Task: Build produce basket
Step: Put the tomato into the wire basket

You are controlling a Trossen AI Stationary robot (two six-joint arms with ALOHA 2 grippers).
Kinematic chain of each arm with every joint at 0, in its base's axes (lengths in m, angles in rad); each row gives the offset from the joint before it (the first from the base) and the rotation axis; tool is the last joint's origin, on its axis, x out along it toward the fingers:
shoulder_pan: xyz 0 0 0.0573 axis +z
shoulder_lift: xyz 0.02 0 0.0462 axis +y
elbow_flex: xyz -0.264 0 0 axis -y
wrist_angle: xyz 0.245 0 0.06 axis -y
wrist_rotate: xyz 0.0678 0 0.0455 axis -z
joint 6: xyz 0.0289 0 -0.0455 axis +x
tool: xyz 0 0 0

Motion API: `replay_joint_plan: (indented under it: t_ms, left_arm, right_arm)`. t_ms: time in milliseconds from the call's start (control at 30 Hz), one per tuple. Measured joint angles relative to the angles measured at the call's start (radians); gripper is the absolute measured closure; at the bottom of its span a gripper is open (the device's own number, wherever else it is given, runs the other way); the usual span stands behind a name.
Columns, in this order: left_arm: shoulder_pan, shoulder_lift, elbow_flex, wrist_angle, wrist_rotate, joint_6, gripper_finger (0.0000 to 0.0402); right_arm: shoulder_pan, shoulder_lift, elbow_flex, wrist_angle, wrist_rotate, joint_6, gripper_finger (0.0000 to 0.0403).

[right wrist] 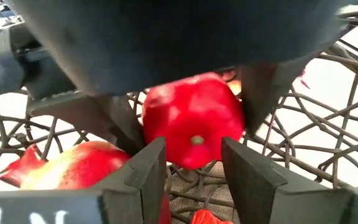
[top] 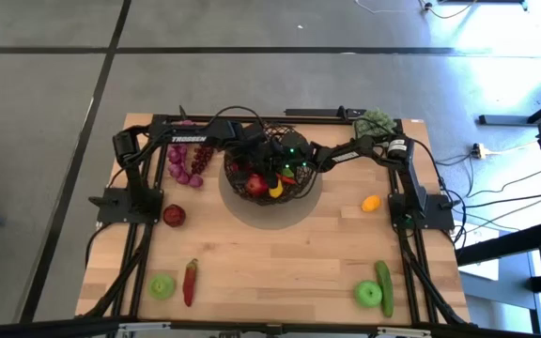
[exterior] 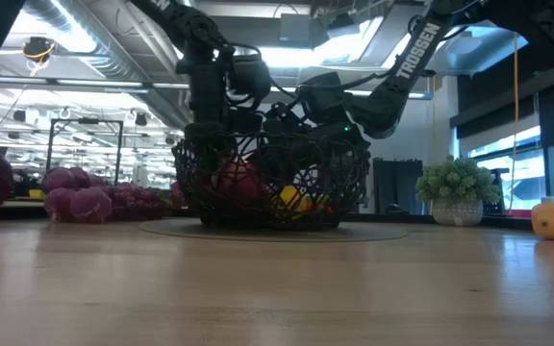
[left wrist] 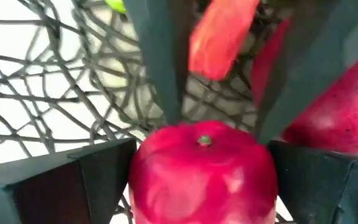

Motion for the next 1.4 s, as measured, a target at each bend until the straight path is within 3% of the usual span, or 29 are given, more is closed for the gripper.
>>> replay_joint_plan:
  t_ms: [300,733,1067,1400]
  left_arm:
    - [0.013,0.002,-0.002,-0.017,0.004,0.028,0.0004]
    - [0.015,-0.028,0.048,-0.105,-0.089,0.027,0.0003]
    - [-0.007,-0.081,0.164,-0.242,-0.071,0.014,0.0003]
    - [-0.076,-0.183,0.17,-0.31,-0.015,-0.057,0.0003]
  right_arm:
    - [0.0,-0.001,0.0,0.0,0.0,0.0,0.0248]
    - [0.0,-0.001,0.0,0.001,0.003,0.0,0.0248]
    - [0.0,-0.001,0.0,0.0,0.0,0.0,0.0248]
    - [0.0,-0.001,0.001,0.0,0.0,0.0,0.0248]
